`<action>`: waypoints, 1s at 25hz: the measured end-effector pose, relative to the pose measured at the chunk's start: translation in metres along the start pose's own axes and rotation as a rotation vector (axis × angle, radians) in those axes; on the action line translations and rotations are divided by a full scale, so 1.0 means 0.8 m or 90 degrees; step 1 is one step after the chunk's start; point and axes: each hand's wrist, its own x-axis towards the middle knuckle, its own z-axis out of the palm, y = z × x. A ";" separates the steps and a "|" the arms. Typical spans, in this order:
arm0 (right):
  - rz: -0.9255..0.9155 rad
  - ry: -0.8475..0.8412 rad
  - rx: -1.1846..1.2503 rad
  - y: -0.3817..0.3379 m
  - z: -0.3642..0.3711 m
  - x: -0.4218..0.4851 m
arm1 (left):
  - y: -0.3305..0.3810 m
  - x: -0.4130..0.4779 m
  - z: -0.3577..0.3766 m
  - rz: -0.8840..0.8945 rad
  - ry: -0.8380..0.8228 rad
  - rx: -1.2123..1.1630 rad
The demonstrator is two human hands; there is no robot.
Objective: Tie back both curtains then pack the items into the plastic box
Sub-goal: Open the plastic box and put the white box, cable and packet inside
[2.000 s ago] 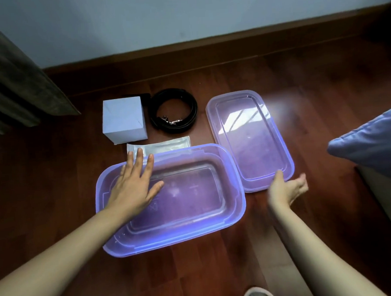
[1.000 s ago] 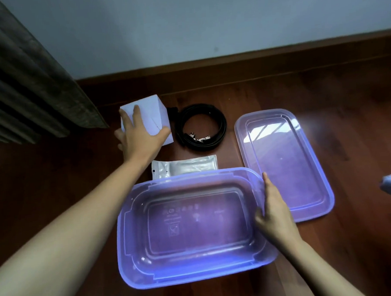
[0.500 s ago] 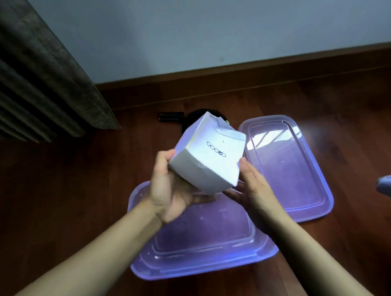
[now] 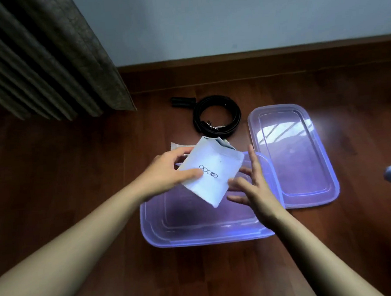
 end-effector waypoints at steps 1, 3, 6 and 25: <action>0.023 -0.035 -0.024 0.002 0.003 -0.005 | -0.001 -0.002 -0.007 0.004 -0.046 0.030; 0.095 -0.094 -0.055 0.014 0.014 -0.014 | -0.002 -0.003 -0.018 -0.004 -0.141 0.094; 0.184 -0.052 -0.155 0.043 0.030 -0.015 | -0.017 0.005 -0.011 0.007 -0.200 0.249; 0.052 0.215 -0.703 0.057 -0.080 0.024 | -0.079 -0.005 0.092 0.171 -0.057 0.784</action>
